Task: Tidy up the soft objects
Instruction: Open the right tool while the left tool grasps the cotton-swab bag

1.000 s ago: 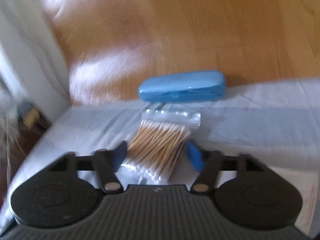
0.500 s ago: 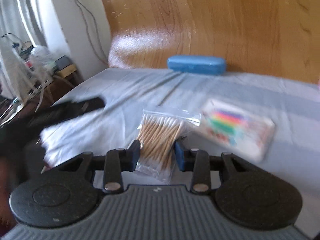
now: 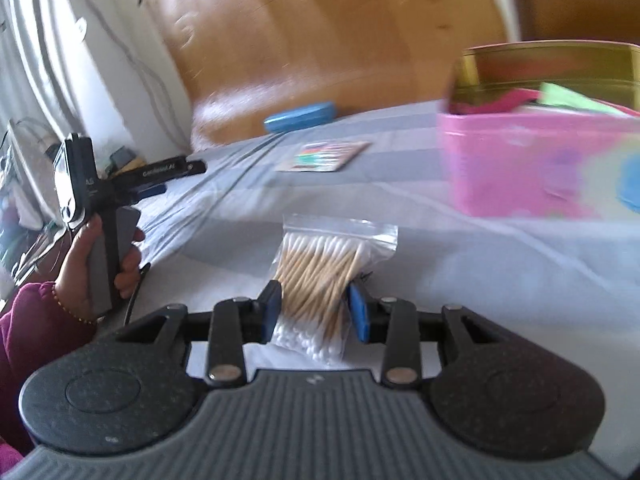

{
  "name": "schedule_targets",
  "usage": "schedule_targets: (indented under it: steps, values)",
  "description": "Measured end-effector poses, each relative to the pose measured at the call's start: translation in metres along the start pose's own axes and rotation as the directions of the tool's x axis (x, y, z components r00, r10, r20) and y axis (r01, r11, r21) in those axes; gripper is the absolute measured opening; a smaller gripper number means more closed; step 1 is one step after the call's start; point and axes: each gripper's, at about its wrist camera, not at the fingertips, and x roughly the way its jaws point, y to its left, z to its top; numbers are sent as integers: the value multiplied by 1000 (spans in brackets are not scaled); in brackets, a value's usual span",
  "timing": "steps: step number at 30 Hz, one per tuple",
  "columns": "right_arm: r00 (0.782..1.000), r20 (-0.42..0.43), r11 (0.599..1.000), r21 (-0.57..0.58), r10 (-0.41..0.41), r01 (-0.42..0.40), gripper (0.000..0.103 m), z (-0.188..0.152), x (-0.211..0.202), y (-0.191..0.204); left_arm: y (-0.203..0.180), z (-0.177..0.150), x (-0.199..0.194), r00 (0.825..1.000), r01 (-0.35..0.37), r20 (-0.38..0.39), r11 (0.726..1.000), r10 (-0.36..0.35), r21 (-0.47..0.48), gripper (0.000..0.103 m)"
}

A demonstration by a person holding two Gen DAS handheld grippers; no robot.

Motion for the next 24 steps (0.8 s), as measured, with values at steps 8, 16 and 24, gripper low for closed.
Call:
schedule_targets:
  steps: [8, 16, 24]
  values:
    - [989, 95, 993, -16, -111, 113, 78, -12, -24, -15, -70, -11, -35, 949, 292, -124, 956, -291, -5, 102]
    - [992, 103, 969, -228, -71, 93, 86, -31, -30, 2, -143, -27, -57, 740, 603, -335, 796, -583, -53, 102]
    - [995, 57, 953, -288, -86, 99, 62, -31, -7, 5, -176, -54, -64, 705, 626, -436, 780, -559, 11, 92]
